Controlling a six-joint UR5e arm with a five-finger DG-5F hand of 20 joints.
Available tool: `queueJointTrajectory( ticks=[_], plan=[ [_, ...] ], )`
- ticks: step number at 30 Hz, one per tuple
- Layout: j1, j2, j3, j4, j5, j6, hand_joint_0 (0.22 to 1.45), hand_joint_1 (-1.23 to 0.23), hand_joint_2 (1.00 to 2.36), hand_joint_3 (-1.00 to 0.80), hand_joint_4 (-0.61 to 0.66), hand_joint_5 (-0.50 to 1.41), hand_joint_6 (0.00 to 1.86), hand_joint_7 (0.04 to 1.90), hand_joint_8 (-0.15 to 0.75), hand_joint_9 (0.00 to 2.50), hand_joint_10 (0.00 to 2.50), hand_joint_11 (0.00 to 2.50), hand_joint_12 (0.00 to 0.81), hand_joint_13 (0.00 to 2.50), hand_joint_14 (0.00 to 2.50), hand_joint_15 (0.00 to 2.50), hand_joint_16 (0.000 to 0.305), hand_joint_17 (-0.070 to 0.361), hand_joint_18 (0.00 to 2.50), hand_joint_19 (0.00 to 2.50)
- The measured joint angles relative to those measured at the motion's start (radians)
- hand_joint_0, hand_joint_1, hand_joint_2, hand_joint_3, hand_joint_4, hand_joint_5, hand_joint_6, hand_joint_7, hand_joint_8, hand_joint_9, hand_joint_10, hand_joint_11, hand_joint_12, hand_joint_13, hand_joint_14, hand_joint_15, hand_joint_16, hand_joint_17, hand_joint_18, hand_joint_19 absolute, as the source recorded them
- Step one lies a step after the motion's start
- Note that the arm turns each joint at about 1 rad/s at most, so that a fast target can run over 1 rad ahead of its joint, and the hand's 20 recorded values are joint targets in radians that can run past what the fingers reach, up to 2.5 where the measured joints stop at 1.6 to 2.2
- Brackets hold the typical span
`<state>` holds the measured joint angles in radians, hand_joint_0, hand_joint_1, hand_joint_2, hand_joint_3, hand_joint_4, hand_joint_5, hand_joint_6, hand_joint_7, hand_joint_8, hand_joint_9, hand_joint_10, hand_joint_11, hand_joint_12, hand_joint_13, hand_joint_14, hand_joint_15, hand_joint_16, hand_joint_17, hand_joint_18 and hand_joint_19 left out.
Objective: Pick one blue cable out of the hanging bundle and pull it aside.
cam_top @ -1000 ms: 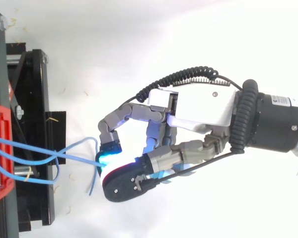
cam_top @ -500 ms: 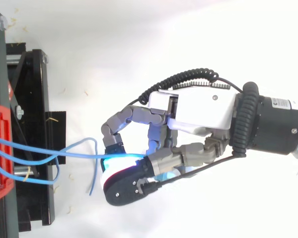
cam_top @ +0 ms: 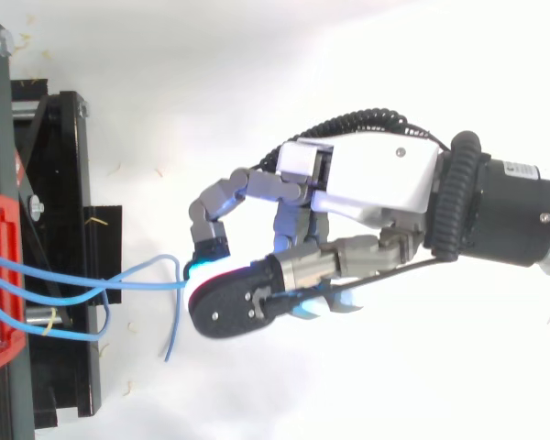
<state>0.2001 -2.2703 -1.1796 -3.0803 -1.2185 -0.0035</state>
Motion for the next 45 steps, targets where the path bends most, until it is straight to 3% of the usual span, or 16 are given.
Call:
queueJointTrajectory(
  ticks=[3,9,15,25,34,38,42,45],
  plan=[
    [-0.005,0.000,0.000,-0.014,0.020,0.032,0.43,-0.44,1.00,-0.50,0.14,-0.07,0.85,1.18,0.322,1.50,0.02,1.53,0.444,1.72,0.01,1.35,0.067,0.151,1.13,0.75],
    [-0.010,0.001,0.009,-0.052,0.124,0.084,0.46,-0.45,1.00,-0.50,0.13,-0.07,0.85,1.20,0.308,1.50,0.03,1.53,0.420,1.70,0.01,1.37,0.063,0.143,1.10,0.77],
    [-0.006,0.001,0.029,-0.071,0.173,0.090,0.48,-0.49,1.00,-0.50,0.13,-0.07,0.85,1.22,0.298,1.49,0.03,1.55,0.392,1.69,0.01,1.38,0.061,0.138,1.08,0.79],
    [0.000,0.003,0.067,-0.126,0.181,0.084,0.44,-0.58,1.00,-0.50,0.14,-0.07,0.85,1.22,0.312,1.49,0.03,1.53,0.426,1.69,0.01,1.36,0.065,0.146,1.11,0.76],
    [0.018,0.002,0.063,-0.132,0.181,0.081,0.42,-0.64,1.00,-0.50,0.14,-0.07,0.85,1.21,0.323,1.48,0.03,1.54,0.440,1.67,0.01,1.35,0.066,0.148,1.12,0.74],
    [0.026,0.002,0.025,-0.104,0.179,0.080,0.43,-0.63,1.00,-0.50,0.14,-0.07,0.85,1.21,0.329,1.48,0.02,1.53,0.434,1.67,0.01,1.35,0.065,0.146,1.11,0.74],
    [0.029,0.001,-0.008,-0.023,0.180,0.078,0.45,-0.62,1.00,-0.50,0.14,-0.07,0.85,1.21,0.311,1.48,0.03,1.53,0.427,1.66,0.01,1.35,0.063,0.141,1.09,0.76],
    [0.029,0.002,-0.010,0.030,0.180,0.077,0.47,-0.61,1.00,-0.50,0.14,-0.07,0.85,1.21,0.301,1.47,0.03,1.54,0.409,1.66,0.01,1.35,0.061,0.136,1.08,0.77]
  ],
)
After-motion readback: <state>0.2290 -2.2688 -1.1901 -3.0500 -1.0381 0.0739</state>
